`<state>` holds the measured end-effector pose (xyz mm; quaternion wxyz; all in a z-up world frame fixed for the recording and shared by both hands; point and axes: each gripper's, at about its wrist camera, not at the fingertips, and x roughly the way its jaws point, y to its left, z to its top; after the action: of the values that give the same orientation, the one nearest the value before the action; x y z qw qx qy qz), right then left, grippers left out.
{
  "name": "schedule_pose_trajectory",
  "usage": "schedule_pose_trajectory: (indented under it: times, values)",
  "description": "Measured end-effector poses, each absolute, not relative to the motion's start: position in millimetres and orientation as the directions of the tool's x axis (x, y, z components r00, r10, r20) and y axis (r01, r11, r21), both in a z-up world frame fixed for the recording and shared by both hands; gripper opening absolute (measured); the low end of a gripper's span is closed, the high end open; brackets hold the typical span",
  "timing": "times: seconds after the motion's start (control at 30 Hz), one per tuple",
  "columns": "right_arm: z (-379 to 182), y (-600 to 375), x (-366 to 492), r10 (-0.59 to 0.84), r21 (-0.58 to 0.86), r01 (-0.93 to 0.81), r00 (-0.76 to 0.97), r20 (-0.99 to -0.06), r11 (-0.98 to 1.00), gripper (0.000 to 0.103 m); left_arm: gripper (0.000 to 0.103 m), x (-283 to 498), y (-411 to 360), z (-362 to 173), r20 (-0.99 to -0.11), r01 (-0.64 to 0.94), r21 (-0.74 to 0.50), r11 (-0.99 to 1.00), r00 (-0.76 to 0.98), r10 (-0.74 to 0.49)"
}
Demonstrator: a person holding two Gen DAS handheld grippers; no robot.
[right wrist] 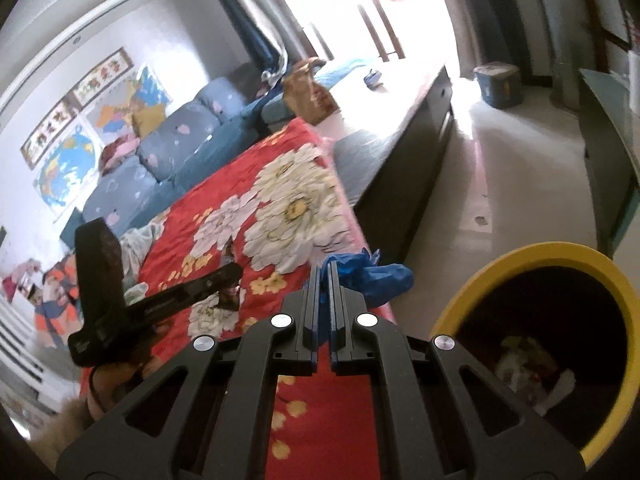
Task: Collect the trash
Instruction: 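Carry the blue wrapper and chocolate bar in both tools over the bin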
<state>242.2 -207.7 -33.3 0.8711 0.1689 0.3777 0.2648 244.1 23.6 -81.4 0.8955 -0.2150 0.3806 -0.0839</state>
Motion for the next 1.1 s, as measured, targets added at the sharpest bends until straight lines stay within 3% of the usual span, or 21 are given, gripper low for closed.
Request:
schedule_pose_trajectory:
  times: [0.63, 1.1]
  values:
    - [-54.5, -300.1, 218.0, 0.505, 0.529, -0.177, 0.641, -0.578, 0.83, 0.001, 0.014, 206.7, -90.2, -65.1, -0.638, 0.225, -0.402, 0.888, 0.626, -0.447]
    - [-83.1, -339.4, 207.1, 0.471, 0.541, -0.089, 0.623, -0.624, 0.836, 0.001, 0.014, 188.3, -153.4, -70.6, -0.671, 0.342, -0.328, 0.88, 0.572, -0.472]
